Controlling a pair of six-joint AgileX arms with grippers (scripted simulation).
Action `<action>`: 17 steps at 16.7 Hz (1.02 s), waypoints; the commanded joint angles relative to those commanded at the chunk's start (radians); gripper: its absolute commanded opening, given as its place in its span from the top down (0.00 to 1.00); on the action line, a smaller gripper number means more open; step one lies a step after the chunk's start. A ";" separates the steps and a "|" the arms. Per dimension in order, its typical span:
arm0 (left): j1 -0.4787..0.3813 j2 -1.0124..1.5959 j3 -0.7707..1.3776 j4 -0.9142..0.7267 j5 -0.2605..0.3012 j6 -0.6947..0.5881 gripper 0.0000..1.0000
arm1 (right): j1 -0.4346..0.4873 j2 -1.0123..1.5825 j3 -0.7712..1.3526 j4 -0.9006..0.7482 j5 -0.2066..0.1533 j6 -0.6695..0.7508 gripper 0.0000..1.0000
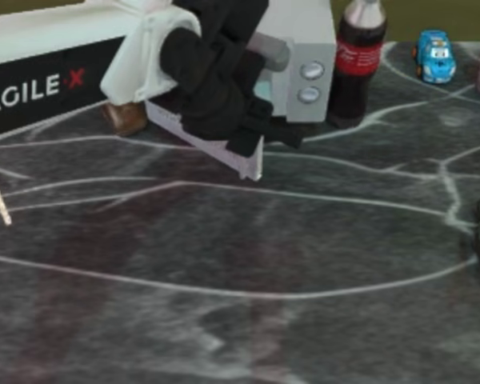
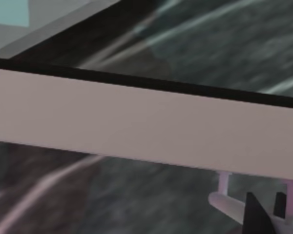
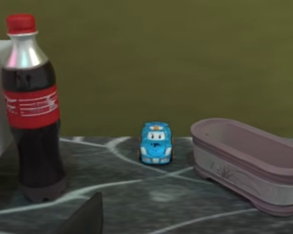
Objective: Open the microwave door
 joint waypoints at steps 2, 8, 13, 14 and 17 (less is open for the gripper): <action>0.000 0.000 0.000 0.000 0.000 0.000 1.00 | 0.000 0.000 0.000 0.000 0.000 0.000 0.00; 0.012 -0.029 -0.039 0.011 0.033 0.048 1.00 | 0.000 0.000 0.000 0.000 0.000 0.000 0.00; 0.034 -0.060 -0.081 0.021 0.065 0.112 1.00 | 0.000 0.000 0.000 0.000 0.000 0.000 0.00; 0.034 -0.060 -0.081 0.021 0.065 0.112 1.00 | 0.000 0.000 0.000 0.000 0.000 0.000 0.00; 0.034 -0.060 -0.081 0.021 0.065 0.112 1.00 | 0.000 0.000 0.000 0.000 0.000 0.000 0.00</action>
